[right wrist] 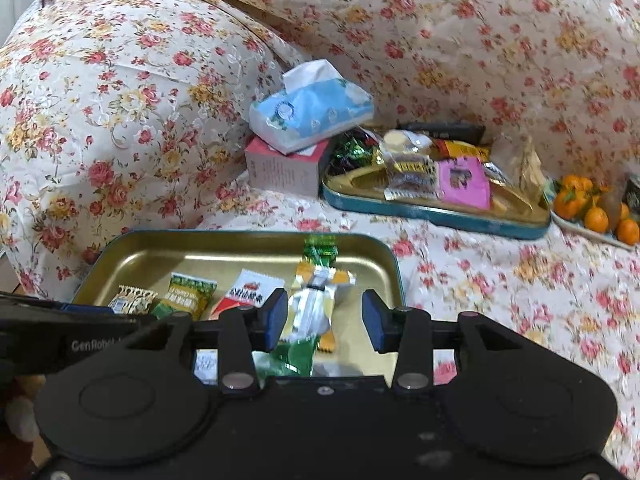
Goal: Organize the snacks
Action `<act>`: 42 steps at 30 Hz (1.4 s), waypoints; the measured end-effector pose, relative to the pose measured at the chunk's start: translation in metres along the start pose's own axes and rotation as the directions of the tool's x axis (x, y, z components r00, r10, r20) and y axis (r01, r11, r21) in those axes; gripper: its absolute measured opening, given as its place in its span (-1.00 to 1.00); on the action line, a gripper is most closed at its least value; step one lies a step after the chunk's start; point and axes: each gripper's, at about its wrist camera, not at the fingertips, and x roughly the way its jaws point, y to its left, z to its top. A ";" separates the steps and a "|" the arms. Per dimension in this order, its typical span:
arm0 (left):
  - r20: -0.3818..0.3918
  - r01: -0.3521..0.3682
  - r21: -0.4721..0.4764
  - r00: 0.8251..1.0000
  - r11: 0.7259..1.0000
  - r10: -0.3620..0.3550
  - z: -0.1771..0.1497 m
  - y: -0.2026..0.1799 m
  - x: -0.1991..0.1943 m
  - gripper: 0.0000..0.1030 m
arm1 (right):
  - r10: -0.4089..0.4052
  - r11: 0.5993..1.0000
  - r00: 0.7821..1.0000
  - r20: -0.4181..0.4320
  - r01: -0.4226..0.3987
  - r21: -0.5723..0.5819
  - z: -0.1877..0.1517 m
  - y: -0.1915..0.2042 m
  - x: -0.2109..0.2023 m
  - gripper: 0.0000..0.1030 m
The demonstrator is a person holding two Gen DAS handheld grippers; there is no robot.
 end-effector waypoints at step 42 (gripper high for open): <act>0.010 -0.020 0.001 1.000 1.000 0.020 0.001 0.003 0.000 -0.10 | 0.001 1.000 0.998 -0.056 -0.001 0.007 -0.008 -0.003 -0.009 -0.11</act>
